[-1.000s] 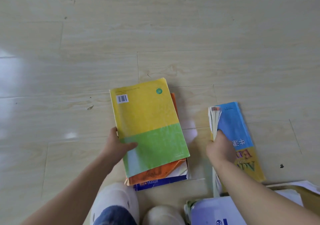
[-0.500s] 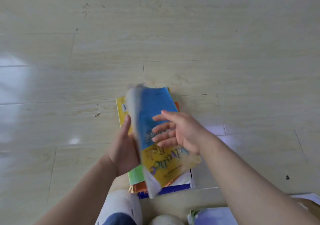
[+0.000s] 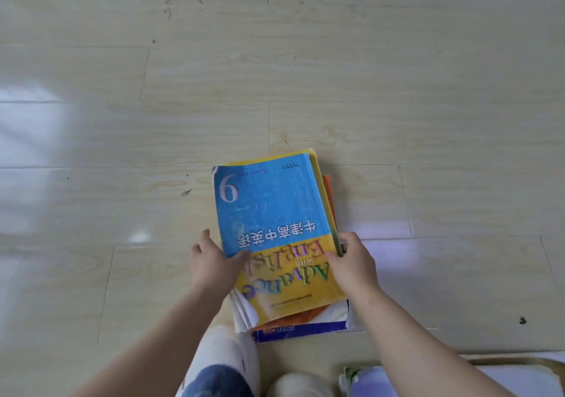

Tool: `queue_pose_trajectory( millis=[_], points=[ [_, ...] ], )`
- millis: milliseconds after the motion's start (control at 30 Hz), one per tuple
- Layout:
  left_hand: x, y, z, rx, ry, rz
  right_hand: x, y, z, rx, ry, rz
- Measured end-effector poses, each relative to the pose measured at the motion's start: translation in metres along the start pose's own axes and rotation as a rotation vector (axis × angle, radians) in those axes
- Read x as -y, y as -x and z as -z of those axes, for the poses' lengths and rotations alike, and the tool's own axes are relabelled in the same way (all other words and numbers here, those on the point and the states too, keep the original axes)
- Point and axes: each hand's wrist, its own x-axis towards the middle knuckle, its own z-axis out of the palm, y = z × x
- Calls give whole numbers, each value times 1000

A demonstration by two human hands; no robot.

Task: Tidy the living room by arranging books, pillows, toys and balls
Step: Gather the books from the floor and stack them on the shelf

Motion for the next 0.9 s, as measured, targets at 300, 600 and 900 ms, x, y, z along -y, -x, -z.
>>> queue_pose_trajectory(
  millis=[300, 600, 900],
  points=[
    [7, 20, -14, 417, 451, 108, -20, 18, -2, 79, -67, -139],
    [10, 24, -18, 480, 455, 183, -25, 4, 4, 171, -422, -257],
    [8, 13, -19, 406, 482, 191, -32, -5, 13, 342, -507, -363]
  ],
)
